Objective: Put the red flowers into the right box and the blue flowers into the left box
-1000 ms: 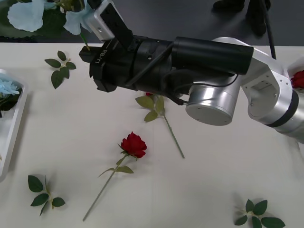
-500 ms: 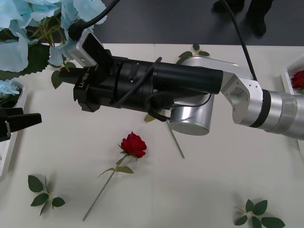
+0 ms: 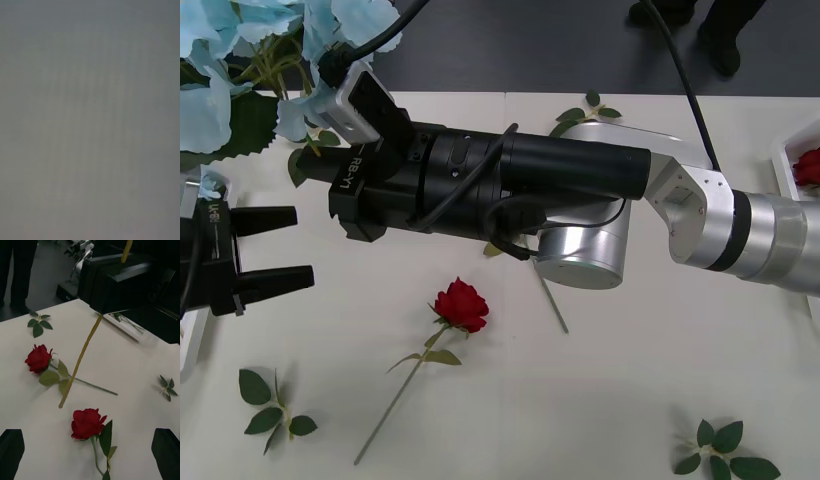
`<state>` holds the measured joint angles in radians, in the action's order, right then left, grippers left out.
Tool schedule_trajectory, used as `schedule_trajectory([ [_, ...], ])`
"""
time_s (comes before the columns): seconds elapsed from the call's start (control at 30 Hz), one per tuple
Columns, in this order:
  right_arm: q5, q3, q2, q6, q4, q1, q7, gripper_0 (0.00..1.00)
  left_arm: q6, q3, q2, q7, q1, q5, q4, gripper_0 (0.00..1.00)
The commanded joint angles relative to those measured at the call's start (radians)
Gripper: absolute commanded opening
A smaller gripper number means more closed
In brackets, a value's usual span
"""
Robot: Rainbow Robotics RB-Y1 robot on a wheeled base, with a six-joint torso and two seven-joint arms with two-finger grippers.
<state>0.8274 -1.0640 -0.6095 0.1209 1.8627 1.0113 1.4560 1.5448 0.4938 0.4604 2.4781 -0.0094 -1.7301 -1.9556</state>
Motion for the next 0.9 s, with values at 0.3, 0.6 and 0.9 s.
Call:
schedule_trajectory([
  [0.3, -0.001, -0.001, -0.015, -0.012, 0.035, 0.02, 0.015, 0.0, -0.009, -0.078, -0.009, 0.22, -0.129, -0.114, 0.178, 1.0],
  [0.6, -0.001, -0.001, -0.015, -0.012, 0.035, 0.02, 0.015, 0.0, -0.009, -0.1, -0.054, 0.226, -0.162, -0.1, 0.193, 1.0],
  [0.9, -0.001, -0.001, -0.015, -0.012, 0.035, 0.02, 0.015, 0.0, -0.011, -0.109, -0.123, 0.227, -0.172, -0.071, 0.193, 0.7],
])
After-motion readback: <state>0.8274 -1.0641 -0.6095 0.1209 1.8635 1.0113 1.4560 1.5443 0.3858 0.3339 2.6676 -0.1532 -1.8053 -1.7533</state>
